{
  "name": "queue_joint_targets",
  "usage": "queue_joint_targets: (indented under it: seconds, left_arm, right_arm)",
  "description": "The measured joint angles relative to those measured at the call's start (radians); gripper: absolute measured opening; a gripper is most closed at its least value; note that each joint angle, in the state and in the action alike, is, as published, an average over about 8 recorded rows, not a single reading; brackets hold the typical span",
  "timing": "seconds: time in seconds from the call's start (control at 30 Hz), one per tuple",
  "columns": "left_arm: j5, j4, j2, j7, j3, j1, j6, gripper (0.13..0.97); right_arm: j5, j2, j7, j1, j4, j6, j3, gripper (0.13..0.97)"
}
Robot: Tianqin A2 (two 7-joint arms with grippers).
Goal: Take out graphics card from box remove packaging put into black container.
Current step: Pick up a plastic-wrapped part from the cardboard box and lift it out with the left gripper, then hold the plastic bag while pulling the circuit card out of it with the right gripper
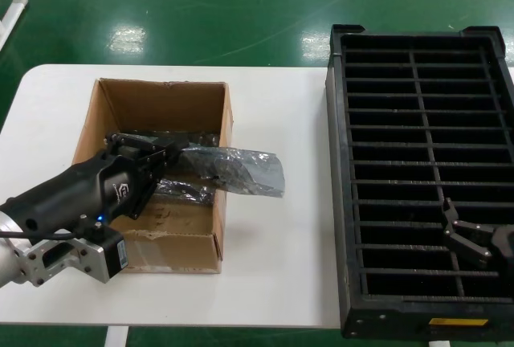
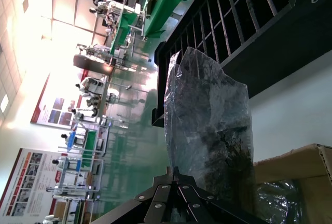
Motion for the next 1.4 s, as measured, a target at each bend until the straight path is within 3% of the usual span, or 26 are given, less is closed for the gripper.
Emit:
queue_joint_targets:
  seconds: [0.33, 0.6, 0.97, 1.1, 1.4]
  left_arm:
    - [0.0, 0.0, 0.0, 0.0, 0.0, 0.0, 0.0, 0.138]
    - [0.0, 0.0, 0.0, 0.0, 0.0, 0.0, 0.0, 0.138]
    - [0.0, 0.0, 0.0, 0.0, 0.0, 0.0, 0.0, 0.138]
    - [0.0, 0.0, 0.0, 0.0, 0.0, 0.0, 0.0, 0.138]
    - [0.0, 0.0, 0.0, 0.0, 0.0, 0.0, 0.0, 0.138]
  right_arm:
    - [0.061, -0.119, -0.185, 0.048, 0.019, -0.186, 0.091, 0.965]
    - [0.117, -0.145, -0.263, 0.127, 0.021, -0.32, 0.081, 0.929]
    - [0.163, -0.084, -0.323, 0.204, -0.031, -0.488, 0.049, 0.804]
    - [0.172, -0.048, -0.342, 0.217, -0.049, -0.548, 0.032, 0.804]
    - [0.191, 0.043, -0.358, 0.206, -0.054, -0.675, -0.007, 0.626]
